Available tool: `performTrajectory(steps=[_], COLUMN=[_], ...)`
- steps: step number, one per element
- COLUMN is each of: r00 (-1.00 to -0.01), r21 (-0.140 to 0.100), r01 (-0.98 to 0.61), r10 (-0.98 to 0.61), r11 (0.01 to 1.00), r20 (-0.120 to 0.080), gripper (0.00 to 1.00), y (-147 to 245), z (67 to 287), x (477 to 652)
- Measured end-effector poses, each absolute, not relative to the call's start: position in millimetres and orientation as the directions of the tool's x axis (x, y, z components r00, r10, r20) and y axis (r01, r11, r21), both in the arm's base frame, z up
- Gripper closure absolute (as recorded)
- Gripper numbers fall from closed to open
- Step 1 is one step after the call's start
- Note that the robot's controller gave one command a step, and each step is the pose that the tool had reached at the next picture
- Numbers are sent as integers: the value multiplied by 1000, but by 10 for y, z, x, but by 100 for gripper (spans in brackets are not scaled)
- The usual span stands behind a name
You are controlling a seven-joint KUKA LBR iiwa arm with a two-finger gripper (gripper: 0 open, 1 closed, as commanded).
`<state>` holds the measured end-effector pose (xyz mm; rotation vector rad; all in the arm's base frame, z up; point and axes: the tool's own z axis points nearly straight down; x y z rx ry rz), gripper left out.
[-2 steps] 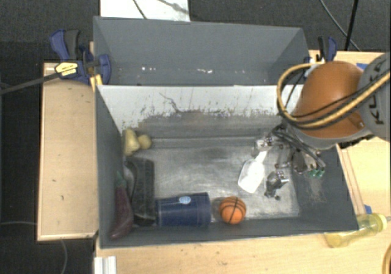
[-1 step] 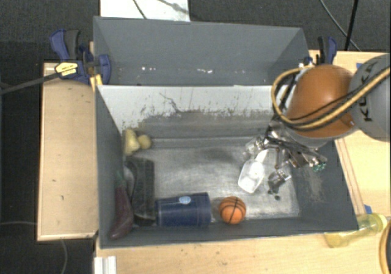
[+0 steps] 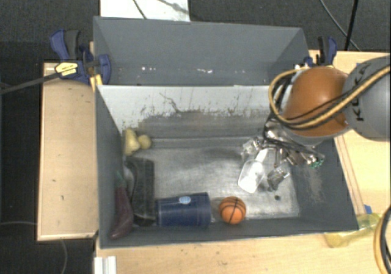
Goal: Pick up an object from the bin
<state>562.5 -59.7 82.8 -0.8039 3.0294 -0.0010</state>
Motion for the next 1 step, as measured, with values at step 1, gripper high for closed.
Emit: performTrajectory(steps=[1], r00=[-836], r21=[-3], r01=[-549], r10=[-549], r11=[836], r20=[-7], gripper=[0], y=[-545], z=[725], x=[5715])
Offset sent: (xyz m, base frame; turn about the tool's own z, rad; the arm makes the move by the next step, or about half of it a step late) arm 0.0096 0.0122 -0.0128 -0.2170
